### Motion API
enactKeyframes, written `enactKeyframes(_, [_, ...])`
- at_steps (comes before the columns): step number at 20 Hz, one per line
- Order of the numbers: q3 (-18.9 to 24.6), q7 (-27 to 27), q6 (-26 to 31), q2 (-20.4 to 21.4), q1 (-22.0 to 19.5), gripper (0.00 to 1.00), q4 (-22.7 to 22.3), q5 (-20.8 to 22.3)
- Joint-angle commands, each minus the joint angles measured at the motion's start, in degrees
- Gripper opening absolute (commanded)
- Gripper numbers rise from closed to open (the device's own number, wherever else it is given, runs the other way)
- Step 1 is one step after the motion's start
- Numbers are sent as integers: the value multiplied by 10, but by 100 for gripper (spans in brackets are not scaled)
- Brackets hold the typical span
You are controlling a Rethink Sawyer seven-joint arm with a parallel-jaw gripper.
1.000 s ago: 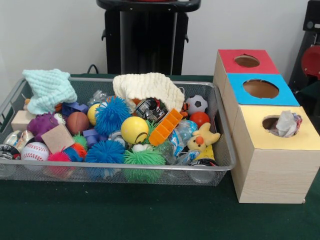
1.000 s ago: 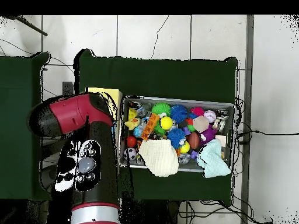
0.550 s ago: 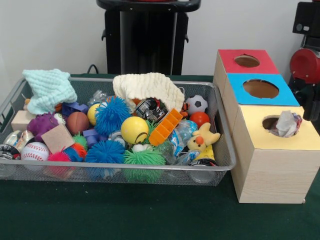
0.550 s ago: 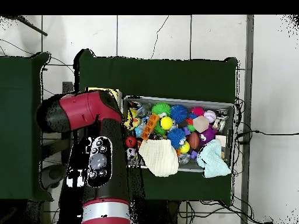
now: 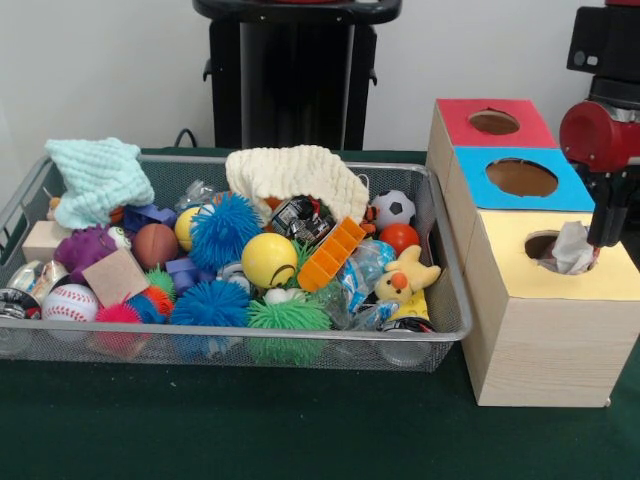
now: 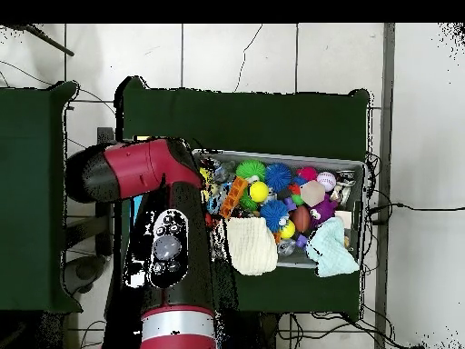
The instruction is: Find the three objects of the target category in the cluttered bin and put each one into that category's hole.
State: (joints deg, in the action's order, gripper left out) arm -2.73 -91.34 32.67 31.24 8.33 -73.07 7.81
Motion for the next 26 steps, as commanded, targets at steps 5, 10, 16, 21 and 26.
enactKeyframes(5, [36, -39, -9, -26, -3, 0, -45, 24])
enactKeyframes(10, [28, -51, -11, -27, 7, 0, -53, 27])
enactKeyframes(16, [33, -46, -25, -16, 2, 0, -76, 27])
enactKeyframes(21, [36, -40, -22, 1, -3, 0, -95, 25])
enactKeyframes(26, [43, -27, -25, 7, -13, 0, -105, 27])
